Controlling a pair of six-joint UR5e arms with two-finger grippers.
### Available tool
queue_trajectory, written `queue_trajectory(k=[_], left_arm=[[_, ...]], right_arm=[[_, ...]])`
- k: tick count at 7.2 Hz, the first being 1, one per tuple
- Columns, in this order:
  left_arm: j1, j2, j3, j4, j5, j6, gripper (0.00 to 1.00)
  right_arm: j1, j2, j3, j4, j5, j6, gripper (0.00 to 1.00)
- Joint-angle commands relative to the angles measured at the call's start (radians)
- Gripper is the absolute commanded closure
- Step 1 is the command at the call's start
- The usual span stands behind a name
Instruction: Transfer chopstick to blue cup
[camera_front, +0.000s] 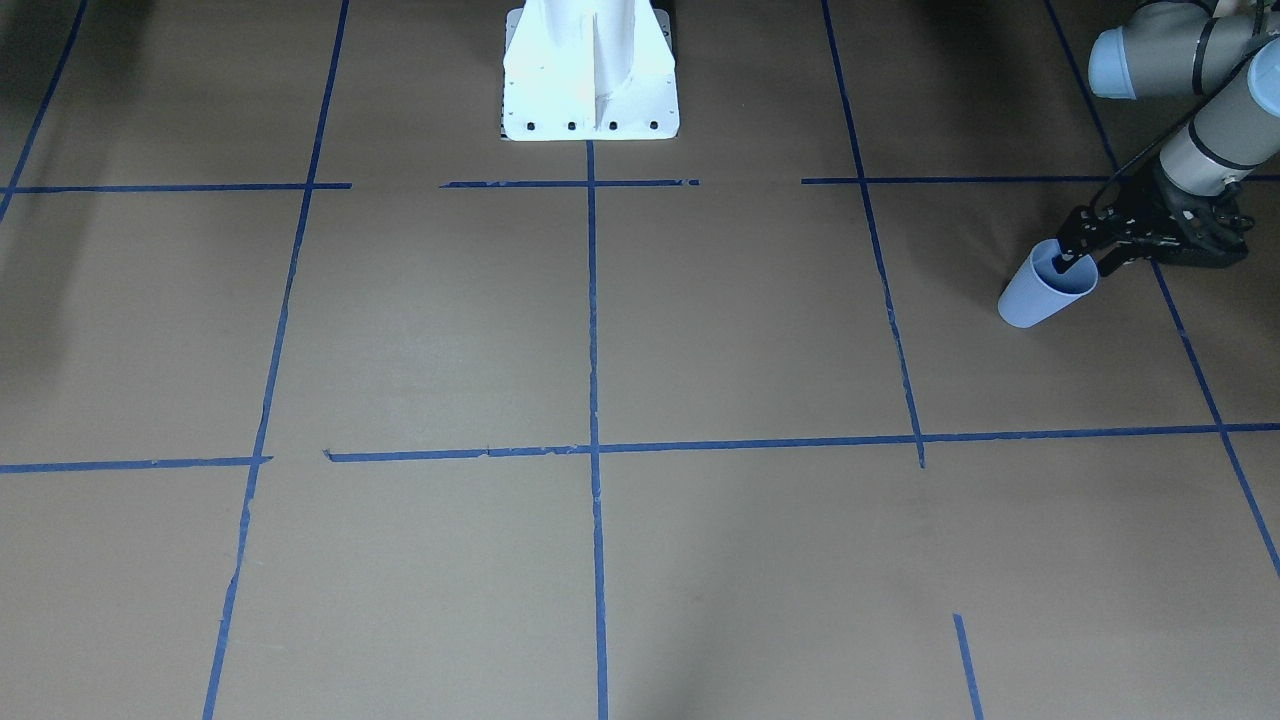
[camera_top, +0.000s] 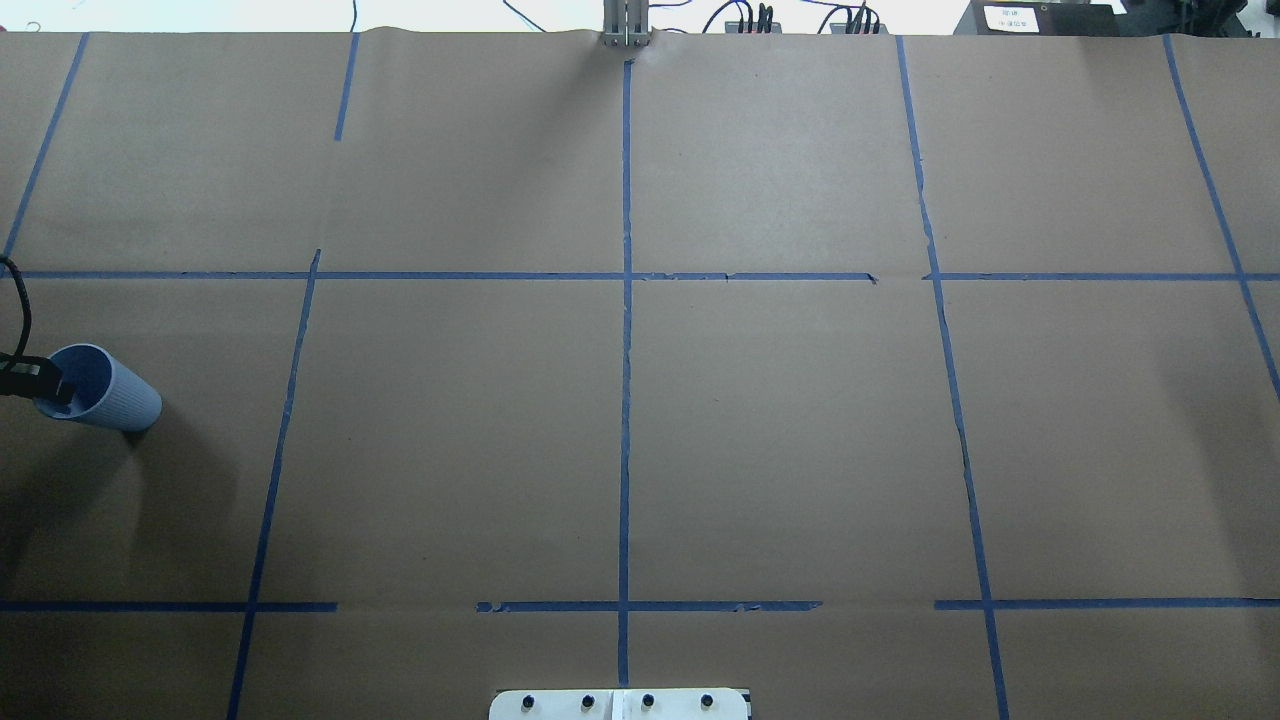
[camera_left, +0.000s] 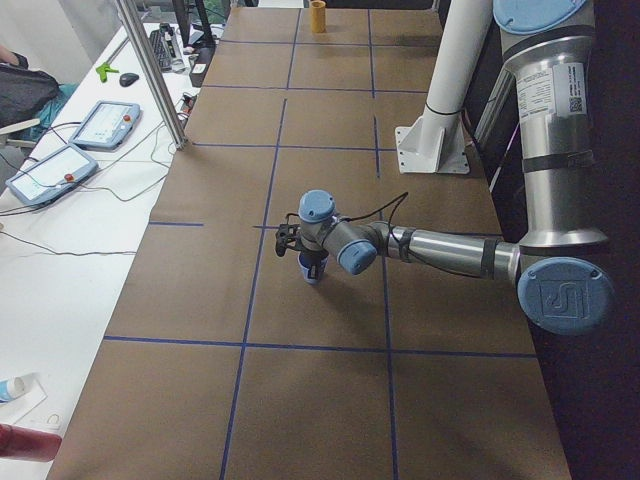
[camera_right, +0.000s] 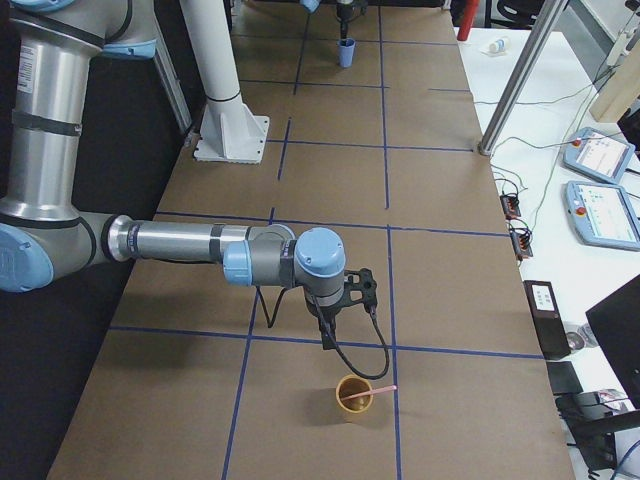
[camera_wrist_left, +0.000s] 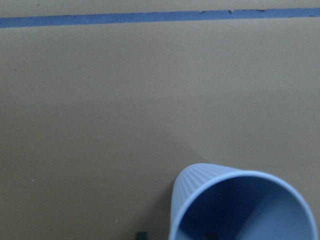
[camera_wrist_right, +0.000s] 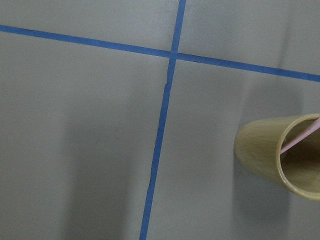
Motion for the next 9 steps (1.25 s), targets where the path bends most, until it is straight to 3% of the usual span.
queue_trajectory(k=[1, 2, 3, 4, 6, 8, 9], left_arm=[[-0.004, -0.072, -0.022, 0.097, -0.043, -0.001, 1.00], [-0.006, -0.131, -0.092, 0.251, -0.046, -0.001, 1.00], [-0.006, -0.265, -0.135, 0.443, -0.043, -0.010, 1.00], [0.002, -0.394, -0.131, 0.542, -0.038, -0.063, 1.00], [0.164, -0.629, -0.061, 0.590, -0.032, -0.283, 1.00], [0.329, -0.766, -0.024, 0.581, 0.128, -0.509, 1.00], [0.376, -0.868, 0.051, 0.577, 0.164, -0.577, 1.00]], right_arm=[[0.001, 0.000, -0.002, 0.000, 0.001, 0.000, 0.00], [-0.001, 0.000, -0.002, 0.000, 0.001, 0.000, 0.00], [-0.001, 0.000, -0.002, 0.000, 0.001, 0.000, 0.00], [-0.001, 0.000, -0.002, 0.000, 0.001, 0.000, 0.00], [-0.001, 0.000, -0.002, 0.000, 0.001, 0.000, 0.00], [-0.001, 0.000, -0.002, 0.000, 0.001, 0.000, 0.00], [-0.001, 0.000, -0.002, 0.000, 0.001, 0.000, 0.00]])
